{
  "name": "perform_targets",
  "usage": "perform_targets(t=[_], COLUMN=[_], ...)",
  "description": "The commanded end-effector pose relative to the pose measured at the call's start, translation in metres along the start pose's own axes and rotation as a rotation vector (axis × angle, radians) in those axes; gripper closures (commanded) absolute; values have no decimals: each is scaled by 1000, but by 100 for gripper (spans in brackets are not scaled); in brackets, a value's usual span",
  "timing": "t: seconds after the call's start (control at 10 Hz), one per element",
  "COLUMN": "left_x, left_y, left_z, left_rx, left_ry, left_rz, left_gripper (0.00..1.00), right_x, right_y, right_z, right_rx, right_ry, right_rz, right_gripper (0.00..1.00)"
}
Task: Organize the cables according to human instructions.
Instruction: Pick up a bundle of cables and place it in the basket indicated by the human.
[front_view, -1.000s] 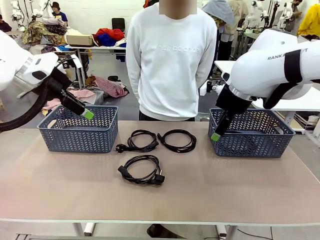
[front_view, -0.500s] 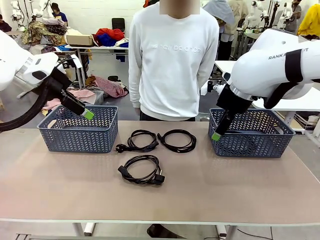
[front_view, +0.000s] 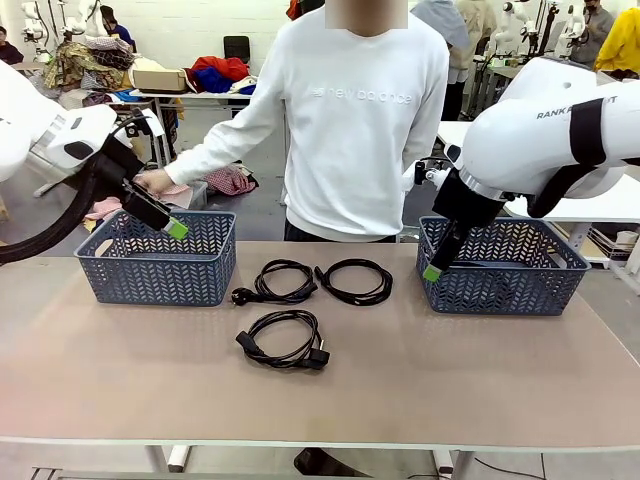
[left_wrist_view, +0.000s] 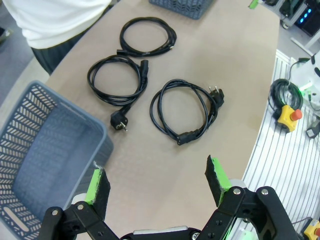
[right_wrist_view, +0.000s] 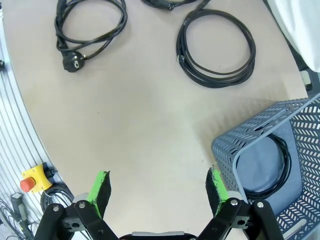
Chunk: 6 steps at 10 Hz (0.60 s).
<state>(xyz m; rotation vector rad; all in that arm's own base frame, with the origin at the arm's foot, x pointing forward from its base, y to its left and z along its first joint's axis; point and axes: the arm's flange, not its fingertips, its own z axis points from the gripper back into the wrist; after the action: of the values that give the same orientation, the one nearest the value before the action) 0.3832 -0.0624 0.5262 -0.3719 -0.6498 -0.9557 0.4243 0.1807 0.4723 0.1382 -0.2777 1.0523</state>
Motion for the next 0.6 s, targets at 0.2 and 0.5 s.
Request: perform_targets(t=[0.2,0.5], left_x=[-2,-2], left_y=[2,2], left_z=[0,0], left_rx=[-20,-20], left_ry=[-22,-22], left_rz=[-9,-9], left_gripper=[0,0], right_x=[3,3], right_y=[-1,-1], right_z=[2,2], right_rx=[-6,-6], right_ry=[-2,-2], right_rz=[-1,-1], right_gripper=[0,0])
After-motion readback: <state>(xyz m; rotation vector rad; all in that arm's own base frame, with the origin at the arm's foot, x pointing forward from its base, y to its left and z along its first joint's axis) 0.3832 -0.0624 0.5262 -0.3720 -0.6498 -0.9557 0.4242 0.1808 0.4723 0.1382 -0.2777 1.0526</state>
